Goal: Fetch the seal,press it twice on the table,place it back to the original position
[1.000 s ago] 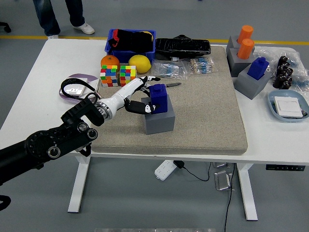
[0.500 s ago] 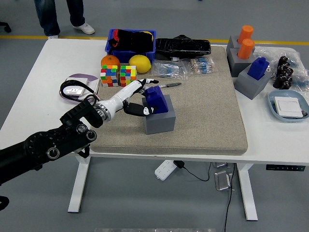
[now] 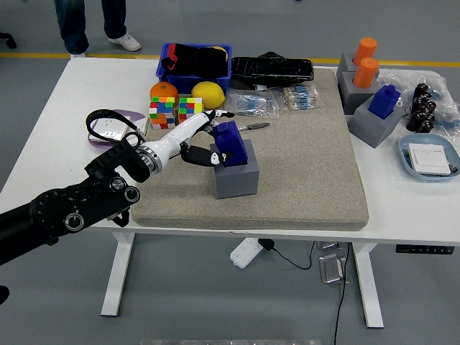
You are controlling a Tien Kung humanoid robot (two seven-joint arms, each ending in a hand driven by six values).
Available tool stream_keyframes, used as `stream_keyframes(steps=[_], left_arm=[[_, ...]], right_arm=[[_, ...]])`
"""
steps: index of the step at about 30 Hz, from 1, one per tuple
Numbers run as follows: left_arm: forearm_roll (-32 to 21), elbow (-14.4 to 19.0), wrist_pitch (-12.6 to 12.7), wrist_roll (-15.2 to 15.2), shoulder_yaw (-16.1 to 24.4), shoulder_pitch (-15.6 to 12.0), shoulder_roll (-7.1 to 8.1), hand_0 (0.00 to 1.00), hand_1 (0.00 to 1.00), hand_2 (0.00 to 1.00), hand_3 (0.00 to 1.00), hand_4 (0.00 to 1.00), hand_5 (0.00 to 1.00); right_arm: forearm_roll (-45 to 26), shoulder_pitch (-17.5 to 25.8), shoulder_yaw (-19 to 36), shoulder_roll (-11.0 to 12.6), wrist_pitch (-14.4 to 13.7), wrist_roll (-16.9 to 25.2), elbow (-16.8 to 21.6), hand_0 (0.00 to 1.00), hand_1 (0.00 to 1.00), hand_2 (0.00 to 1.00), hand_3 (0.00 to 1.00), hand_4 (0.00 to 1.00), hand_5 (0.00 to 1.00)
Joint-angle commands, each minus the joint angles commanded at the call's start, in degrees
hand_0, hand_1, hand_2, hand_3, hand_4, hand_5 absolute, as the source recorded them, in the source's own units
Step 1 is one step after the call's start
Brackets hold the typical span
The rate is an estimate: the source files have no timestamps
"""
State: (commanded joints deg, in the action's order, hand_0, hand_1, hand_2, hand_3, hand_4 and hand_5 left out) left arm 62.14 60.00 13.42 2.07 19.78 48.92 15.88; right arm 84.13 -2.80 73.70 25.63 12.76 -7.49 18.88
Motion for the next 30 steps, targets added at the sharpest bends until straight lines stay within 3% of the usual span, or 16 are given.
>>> stream_keyframes(steps=[9,30], left_arm=[[1.4,0.9,-1.2,-1.5,-0.4,0.5,0.51,0.834,0.482,0.395,0.908,0.596,0.002],[6.2,1.2,-1.6,-2.5,-1.4,1.5,-0.35,0.825,0.480,0.392,0.906,0.584,0.002]], right_arm=[[0.0,0.0,0.1,0.0,0.0,0.0,0.0,0.818,0.728,0.723,0.682,0.776,0.580],[0.1,0.0,0.2,0.0,0.0,0.0,0.0,0.818,0.727,0.723,0.681,0.777,0.581]])
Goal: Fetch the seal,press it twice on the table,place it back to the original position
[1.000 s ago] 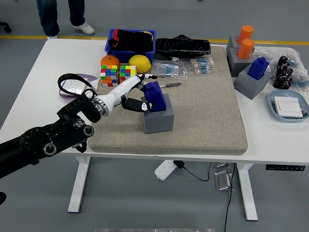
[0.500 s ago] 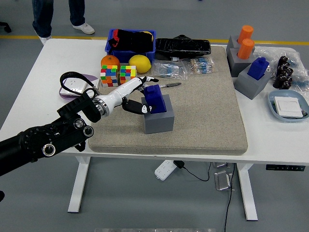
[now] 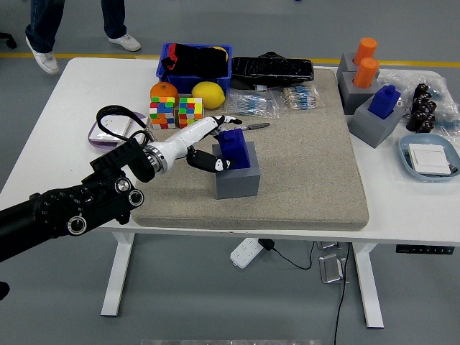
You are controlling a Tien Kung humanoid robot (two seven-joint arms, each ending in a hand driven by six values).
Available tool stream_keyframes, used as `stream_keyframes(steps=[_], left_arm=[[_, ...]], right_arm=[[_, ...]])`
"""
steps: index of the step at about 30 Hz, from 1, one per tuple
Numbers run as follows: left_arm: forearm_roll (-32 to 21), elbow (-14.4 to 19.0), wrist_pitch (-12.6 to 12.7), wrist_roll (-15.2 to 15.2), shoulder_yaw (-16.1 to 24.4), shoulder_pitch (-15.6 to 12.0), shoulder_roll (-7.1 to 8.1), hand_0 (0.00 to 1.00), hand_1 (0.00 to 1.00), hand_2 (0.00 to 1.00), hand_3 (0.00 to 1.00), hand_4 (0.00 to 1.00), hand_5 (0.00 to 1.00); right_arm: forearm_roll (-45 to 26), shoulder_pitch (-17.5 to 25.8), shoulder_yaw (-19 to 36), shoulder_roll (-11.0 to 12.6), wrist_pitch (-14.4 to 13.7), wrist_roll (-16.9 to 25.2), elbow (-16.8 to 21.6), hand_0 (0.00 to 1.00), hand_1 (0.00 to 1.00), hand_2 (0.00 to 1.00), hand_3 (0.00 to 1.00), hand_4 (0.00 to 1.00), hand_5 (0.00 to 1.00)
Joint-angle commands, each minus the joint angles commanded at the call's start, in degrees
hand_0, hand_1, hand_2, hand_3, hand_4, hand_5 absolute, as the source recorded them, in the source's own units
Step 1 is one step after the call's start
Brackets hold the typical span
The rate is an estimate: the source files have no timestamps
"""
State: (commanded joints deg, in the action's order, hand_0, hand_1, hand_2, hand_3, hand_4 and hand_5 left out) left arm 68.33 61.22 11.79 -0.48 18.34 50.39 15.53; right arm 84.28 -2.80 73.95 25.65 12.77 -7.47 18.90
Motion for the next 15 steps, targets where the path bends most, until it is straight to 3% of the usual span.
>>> stream_keyframes(steps=[15], left_arm=[[-0.2,0.5,-0.5,-0.8,0.6,1.1,0.21,0.823,0.478,0.391,0.905,0.579,0.002]], right_arm=[[-0.1,0.0,0.1,-0.1,0.1,0.0,0.0,0.818,0.728,0.723,0.681,0.776,0.580]])
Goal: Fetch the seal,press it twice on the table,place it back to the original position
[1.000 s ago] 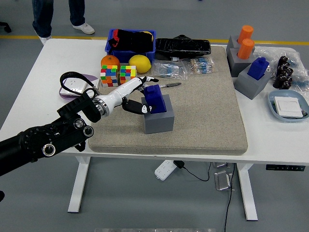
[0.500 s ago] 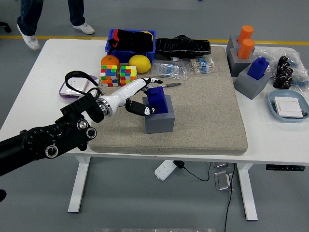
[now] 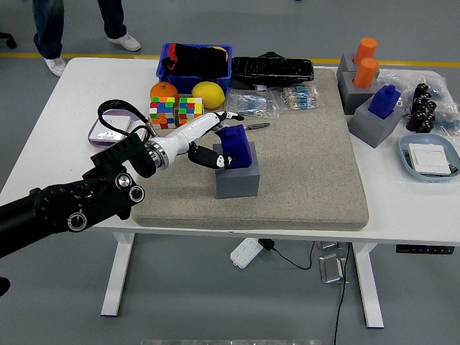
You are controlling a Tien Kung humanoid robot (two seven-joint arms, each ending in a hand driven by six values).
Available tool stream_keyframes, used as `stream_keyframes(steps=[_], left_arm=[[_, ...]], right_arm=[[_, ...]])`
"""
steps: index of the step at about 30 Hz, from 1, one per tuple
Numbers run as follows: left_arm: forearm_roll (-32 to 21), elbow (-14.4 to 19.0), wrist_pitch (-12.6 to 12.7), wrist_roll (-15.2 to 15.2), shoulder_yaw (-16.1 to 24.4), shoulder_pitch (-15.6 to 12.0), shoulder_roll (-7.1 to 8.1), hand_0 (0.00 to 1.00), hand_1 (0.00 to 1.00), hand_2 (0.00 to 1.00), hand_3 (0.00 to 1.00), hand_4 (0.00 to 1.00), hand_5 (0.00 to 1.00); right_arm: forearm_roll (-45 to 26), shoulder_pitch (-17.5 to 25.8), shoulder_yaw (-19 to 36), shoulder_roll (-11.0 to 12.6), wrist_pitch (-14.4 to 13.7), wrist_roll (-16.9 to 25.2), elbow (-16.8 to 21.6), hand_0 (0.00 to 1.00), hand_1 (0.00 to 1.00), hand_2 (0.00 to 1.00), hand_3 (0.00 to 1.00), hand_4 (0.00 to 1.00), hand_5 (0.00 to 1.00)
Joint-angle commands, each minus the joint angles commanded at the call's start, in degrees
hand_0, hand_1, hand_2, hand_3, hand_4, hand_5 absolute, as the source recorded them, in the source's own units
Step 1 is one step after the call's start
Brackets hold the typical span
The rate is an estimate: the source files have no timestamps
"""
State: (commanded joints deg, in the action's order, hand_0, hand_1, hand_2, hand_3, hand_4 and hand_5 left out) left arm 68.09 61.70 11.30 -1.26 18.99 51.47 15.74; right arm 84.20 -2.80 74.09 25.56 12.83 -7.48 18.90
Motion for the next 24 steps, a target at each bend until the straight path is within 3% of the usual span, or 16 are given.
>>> stream_keyframes(steps=[15,24], left_arm=[[2.3,0.7,-2.4,-3.1,-0.9,1.7,1.21,0.820,0.474,0.387,0.903,0.571,0.002],[2.9,1.1,-3.3,-4.2,-1.3,2.1,1.20,0.818,0.472,0.385,0.903,0.559,0.002]], right_arm=[[0.0,0.1,0.3,0.1,0.0,0.0,0.0,0.818,0.727,0.723,0.681,0.776,0.580],[0.1,0.1,0.4,0.2,0.0,0.1,0.0,0.818,0.727,0.723,0.681,0.776,0.579]])
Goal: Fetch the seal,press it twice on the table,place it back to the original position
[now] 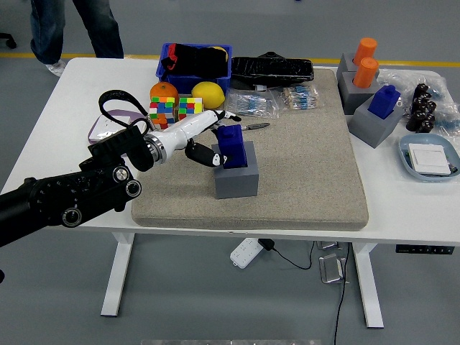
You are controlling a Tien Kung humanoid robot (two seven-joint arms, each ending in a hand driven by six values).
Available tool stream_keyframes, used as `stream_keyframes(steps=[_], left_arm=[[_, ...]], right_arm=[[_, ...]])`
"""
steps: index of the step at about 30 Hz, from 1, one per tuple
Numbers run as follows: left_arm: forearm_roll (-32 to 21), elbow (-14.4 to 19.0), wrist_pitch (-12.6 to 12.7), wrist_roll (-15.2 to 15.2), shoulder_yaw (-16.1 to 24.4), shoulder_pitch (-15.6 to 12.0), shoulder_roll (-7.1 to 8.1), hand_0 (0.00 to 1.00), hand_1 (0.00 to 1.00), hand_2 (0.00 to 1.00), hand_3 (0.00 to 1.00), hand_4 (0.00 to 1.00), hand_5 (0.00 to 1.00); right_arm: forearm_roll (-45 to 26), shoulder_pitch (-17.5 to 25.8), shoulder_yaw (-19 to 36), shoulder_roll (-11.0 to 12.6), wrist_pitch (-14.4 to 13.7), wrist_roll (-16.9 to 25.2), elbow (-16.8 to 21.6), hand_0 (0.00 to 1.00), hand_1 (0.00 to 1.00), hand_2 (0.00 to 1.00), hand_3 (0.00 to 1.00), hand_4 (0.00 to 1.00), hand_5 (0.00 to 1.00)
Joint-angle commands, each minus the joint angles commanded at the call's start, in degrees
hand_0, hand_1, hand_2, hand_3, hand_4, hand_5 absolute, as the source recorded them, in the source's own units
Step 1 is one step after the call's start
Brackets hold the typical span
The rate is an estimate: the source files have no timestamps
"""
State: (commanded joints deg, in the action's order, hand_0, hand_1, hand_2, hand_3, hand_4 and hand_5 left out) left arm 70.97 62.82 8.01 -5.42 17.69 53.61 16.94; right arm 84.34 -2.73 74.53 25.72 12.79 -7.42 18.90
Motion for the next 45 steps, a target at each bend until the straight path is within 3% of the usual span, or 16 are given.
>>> stream_keyframes(steps=[22,23,28,29,34,35,40,41,45], left_arm=[[-0.1,-1.1,-0.9,-1.0,-1.1,0.7,-1.32,0.817,0.472,0.385,0.902,0.549,0.002],[-0.7,-1.3,-0.9,-0.8,-1.0,0.7,-1.38,0.820,0.550,0.437,0.903,0.561,0.002],[-3.0,-2.2,-0.7,0.2,-1.1,0.6,-1.52,0.820,0.550,0.437,0.903,0.561,0.002],[-3.4,-2.4,-0.7,0.5,-1.1,0.5,-1.50,0.936,0.977,0.922,0.955,0.817,0.002],[-4.6,-2.8,-1.4,1.3,-0.9,0.4,-1.41,0.936,0.977,0.922,0.955,0.817,0.002],[-4.7,-2.9,-1.6,1.3,-0.8,0.4,-1.38,0.998,0.998,0.987,0.995,0.928,0.075],[-5.7,-3.2,-2.8,1.5,-0.5,0.4,-1.22,0.998,0.998,0.987,0.995,0.928,0.075],[-6.0,-3.3,-3.1,1.7,-0.4,0.3,-1.19,0.998,0.998,0.998,0.998,0.998,0.286],[-7.9,-3.7,-4.6,2.2,0.1,0.2,-1.05,0.998,0.998,0.998,0.998,0.998,0.286]], right_arm=[[0.1,-0.1,0.1,0.0,-0.1,0.1,0.0,0.817,0.727,0.723,0.681,0.776,0.578],[0.1,-0.2,0.1,0.0,-0.1,0.1,0.0,0.818,0.727,0.723,0.680,0.776,0.579],[0.1,-0.2,0.0,0.0,-0.1,0.1,0.0,0.818,0.727,0.723,0.680,0.776,0.579],[0.1,-0.2,0.0,-0.1,-0.1,0.1,0.0,0.817,0.727,0.723,0.680,0.776,0.577],[0.2,-0.1,0.1,0.0,-0.1,0.1,0.0,0.817,0.727,0.723,0.680,0.776,0.577],[0.2,-0.1,0.1,0.0,-0.1,0.1,0.0,0.818,0.727,0.723,0.680,0.776,0.577],[0.1,-0.2,-0.1,0.0,-0.1,0.1,0.0,0.818,0.727,0.723,0.680,0.776,0.577],[0.1,-0.2,0.0,-0.1,-0.1,0.1,0.0,0.818,0.727,0.723,0.680,0.776,0.577],[0.2,-0.1,0.1,-0.1,-0.1,0.1,0.0,0.818,0.727,0.723,0.680,0.776,0.577]])
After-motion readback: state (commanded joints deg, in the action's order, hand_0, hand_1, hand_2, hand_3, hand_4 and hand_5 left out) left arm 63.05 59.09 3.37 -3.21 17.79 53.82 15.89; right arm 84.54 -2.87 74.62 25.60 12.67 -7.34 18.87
